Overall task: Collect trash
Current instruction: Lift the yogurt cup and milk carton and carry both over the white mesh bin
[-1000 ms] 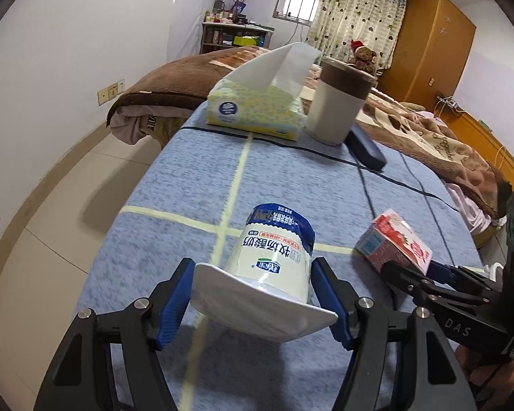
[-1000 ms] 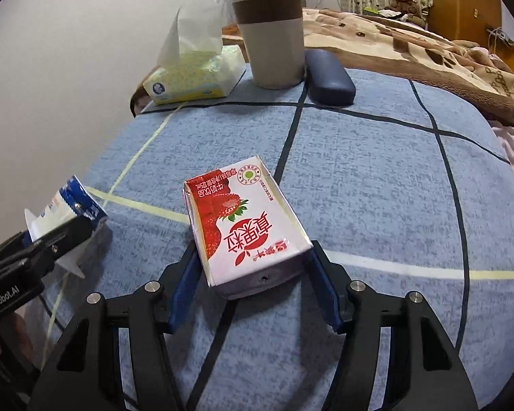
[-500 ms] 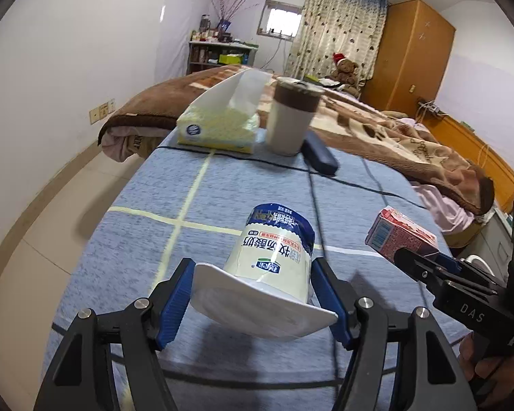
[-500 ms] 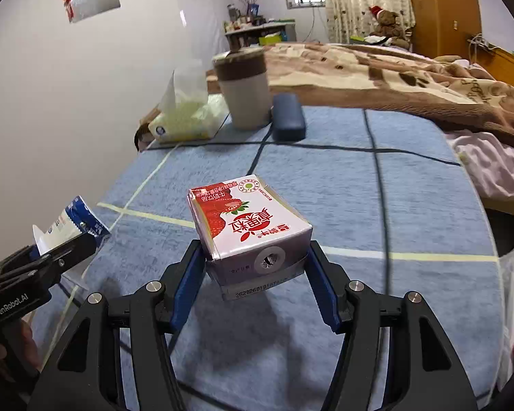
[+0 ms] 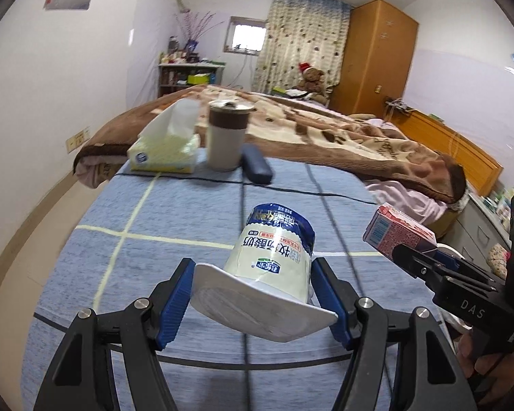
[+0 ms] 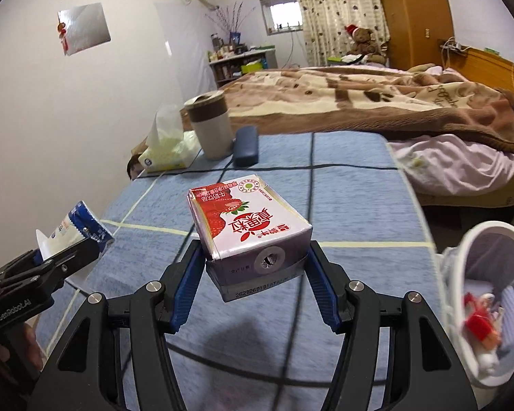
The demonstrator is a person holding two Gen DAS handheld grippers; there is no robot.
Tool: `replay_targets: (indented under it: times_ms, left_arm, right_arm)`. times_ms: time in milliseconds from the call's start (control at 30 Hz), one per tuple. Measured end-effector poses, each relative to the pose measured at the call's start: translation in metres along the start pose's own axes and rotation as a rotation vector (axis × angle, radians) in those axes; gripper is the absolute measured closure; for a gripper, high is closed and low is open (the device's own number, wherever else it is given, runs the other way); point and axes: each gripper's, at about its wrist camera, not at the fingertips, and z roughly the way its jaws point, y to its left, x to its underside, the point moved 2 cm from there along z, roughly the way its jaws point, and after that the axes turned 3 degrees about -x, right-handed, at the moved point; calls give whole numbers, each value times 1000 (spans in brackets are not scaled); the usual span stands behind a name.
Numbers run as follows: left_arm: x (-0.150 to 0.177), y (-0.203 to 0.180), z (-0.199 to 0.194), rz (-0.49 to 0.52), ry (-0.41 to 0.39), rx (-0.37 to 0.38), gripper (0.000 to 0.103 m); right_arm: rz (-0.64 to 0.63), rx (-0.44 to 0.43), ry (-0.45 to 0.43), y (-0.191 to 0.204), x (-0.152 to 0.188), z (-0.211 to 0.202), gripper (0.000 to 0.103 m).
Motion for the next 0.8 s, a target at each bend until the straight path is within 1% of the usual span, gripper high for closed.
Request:
replay_targets:
  times_ms: [400,600,800]
  left_arm:
    - [5,-101,-6,115,-22,132,34]
    - [7,-149,-5,174,-23,196,34]
    - [7,-187,0,218,-20,248,34]
  right_arm:
    - [76,129,-91,-67,7,-56,42]
    - [120,181,-117,-97,9,-73,42]
    - [159,222,-132,-122,12,-86,42]
